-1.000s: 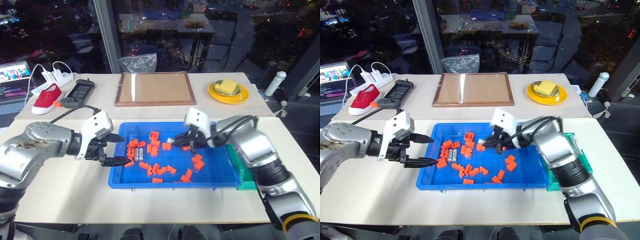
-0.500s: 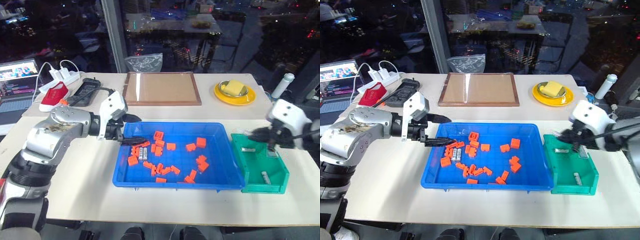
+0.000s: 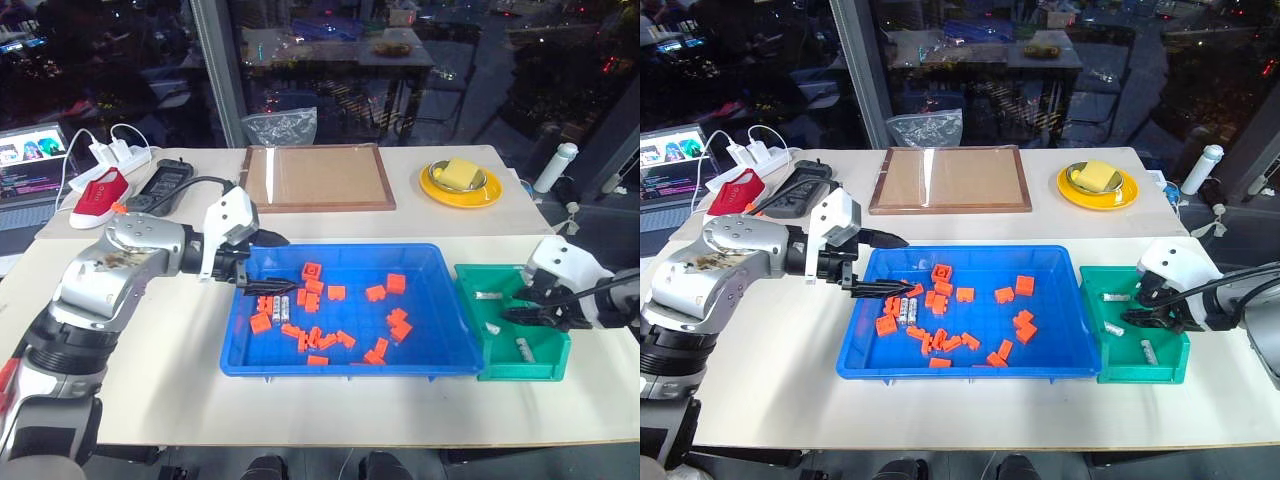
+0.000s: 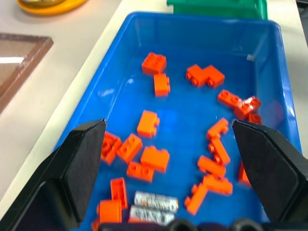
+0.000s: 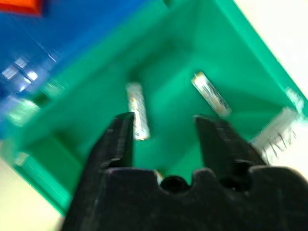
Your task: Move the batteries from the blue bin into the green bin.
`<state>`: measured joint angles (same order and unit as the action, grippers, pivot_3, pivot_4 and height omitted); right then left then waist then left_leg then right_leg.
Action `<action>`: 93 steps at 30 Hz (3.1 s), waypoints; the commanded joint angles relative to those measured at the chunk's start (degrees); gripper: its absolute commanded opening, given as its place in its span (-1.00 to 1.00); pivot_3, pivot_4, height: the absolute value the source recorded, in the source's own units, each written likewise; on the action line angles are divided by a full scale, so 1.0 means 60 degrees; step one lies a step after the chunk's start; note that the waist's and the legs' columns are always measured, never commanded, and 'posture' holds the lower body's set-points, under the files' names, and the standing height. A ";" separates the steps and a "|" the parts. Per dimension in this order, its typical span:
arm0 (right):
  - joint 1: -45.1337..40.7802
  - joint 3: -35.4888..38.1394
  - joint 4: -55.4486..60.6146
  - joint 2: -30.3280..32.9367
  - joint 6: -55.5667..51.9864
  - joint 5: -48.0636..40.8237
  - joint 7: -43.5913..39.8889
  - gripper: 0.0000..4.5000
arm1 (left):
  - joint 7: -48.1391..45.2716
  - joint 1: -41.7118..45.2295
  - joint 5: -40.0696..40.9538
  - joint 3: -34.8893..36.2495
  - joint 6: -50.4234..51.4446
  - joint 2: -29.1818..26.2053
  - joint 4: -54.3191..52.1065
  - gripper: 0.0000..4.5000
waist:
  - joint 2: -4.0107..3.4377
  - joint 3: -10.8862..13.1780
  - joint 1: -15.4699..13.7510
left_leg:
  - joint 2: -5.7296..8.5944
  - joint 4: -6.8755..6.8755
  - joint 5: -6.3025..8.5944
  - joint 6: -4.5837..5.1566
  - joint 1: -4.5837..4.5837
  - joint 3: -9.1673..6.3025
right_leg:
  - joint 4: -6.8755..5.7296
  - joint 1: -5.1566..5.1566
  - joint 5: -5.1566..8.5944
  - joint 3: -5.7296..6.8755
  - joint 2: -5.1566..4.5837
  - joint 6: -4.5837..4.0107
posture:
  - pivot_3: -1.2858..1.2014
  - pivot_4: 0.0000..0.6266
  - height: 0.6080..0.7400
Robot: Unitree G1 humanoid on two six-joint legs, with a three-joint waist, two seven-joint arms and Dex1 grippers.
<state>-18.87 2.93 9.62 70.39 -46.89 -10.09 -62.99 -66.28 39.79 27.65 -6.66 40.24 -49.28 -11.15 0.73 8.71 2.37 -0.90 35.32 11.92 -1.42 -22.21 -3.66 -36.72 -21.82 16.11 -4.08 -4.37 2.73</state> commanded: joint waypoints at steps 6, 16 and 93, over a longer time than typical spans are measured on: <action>-0.3705 -0.0422 0.1366 -0.1474 0.0462 -0.0751 0.0520 1.00 | -0.0234 -0.0068 0.0480 0.0622 0.0919 -0.0805 -0.0221 1.00 | 0.0001 0.0007 0.0252 | -0.0023 -0.0003 0.0000 0.0000 0.0016 0.0006 | -0.0010 -0.0008 0.0001 -0.0003 0.0021 0.0003 | 0.03 -0.52 1.00; -0.5164 -0.3673 0.1334 -0.5142 0.0140 -0.0640 0.0883 1.00 | -0.1049 -0.1312 0.0689 0.1483 0.1240 -0.2659 -0.0549 1.00 | 0.0011 0.0012 0.0188 | -0.0025 -0.0010 0.0000 0.0000 -0.0012 -0.0009 | -0.0031 -0.0043 -0.0003 0.0004 0.0024 -0.0006 | 0.03 -0.52 1.00; -0.4587 -0.5514 -0.4046 -0.7361 0.2922 0.3716 -0.0246 -0.98 | 0.0391 -0.4420 0.2042 0.3640 0.2036 -0.3890 -0.2572 1.00 | 0.0072 -0.0036 0.0217 | -0.0044 -0.0055 0.0000 -0.0004 0.0061 0.0009 | -0.0062 -0.0037 -0.0005 0.0015 0.0035 -0.0015 | 0.03 -0.52 1.00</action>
<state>-48.19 -29.74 -15.45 24.22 -26.85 10.57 -63.59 -63.85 12.02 40.43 15.28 53.56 -72.40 -26.79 1.16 8.49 3.67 -1.16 35.00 11.93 -1.45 -21.85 -3.60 -37.09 -22.03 16.08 -3.99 -4.17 2.64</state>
